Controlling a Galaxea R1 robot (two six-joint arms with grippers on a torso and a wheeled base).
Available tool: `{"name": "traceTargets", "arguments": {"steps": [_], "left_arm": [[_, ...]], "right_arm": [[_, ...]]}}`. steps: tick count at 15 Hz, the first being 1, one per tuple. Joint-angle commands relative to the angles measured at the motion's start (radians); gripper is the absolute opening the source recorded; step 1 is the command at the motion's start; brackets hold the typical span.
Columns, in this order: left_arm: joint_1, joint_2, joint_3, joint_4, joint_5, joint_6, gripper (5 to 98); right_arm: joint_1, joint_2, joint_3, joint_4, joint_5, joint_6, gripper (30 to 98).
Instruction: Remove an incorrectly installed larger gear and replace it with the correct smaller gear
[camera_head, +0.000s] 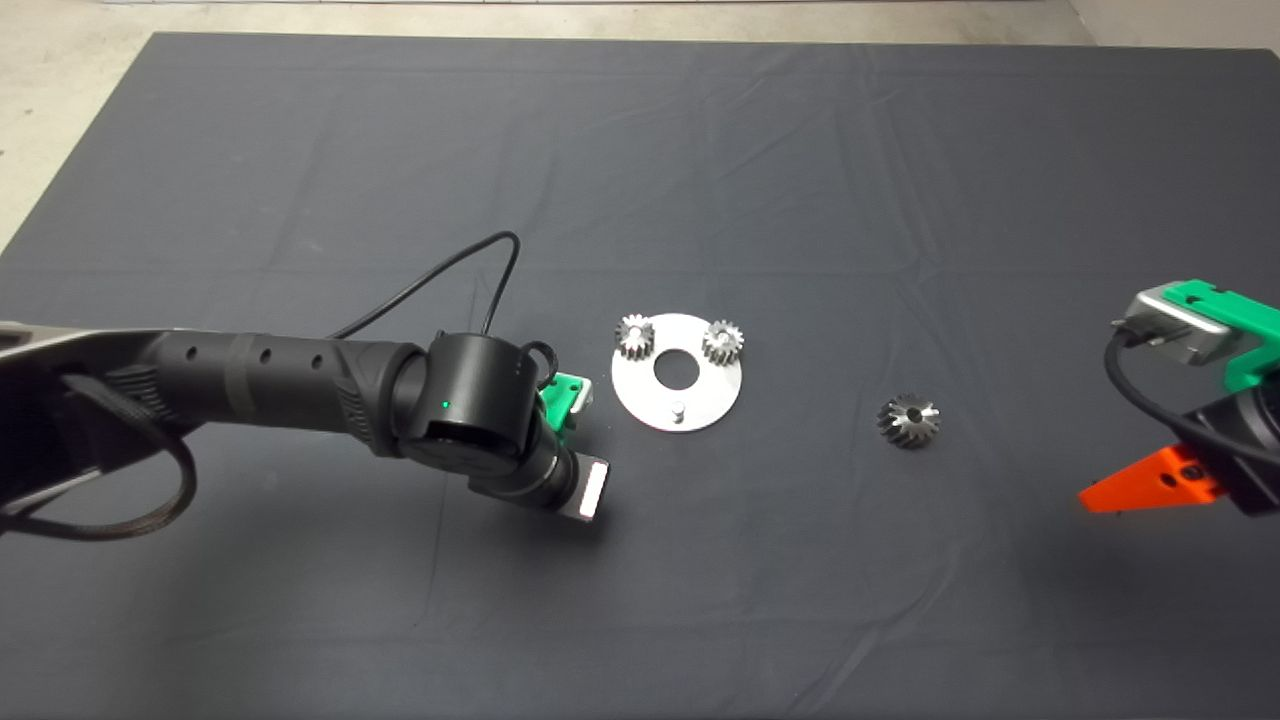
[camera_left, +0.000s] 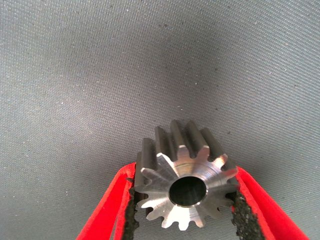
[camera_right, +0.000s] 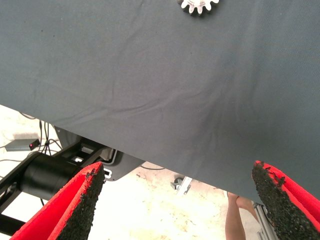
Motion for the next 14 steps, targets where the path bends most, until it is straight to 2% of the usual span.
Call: {"name": "traceTargets", "arguments": {"steps": [1, 8, 9, 11, 13, 14], "left_arm": [[0.012, -0.007, 0.001, 0.010, 0.083, 0.002, 39.5], [-0.001, -0.008, 0.038, 0.004, 0.081, -0.001, 36.5], [-0.015, -0.008, 0.045, 0.000, 0.081, -0.003, 36.2], [-0.088, 0.003, 0.066, -0.016, 0.078, -0.005, 35.7], [-0.123, 0.036, 0.092, -0.033, 0.080, 0.008, 35.6], [-0.126, 0.057, 0.111, -0.033, 0.077, 0.039, 35.6]], "right_arm": [[0.022, -0.003, 0.005, 0.036, 0.001, 0.006, 78.1], [0.022, -0.003, 0.004, 0.036, 0.001, 0.007, 78.1], [0.022, -0.003, 0.004, 0.036, 0.001, 0.007, 78.1], [0.022, -0.003, 0.004, 0.036, 0.000, 0.007, 78.1], [0.022, -0.003, 0.004, 0.034, 0.000, 0.006, 78.1], [0.022, -0.003, 0.004, 0.034, 0.000, 0.006, 78.1]]}}
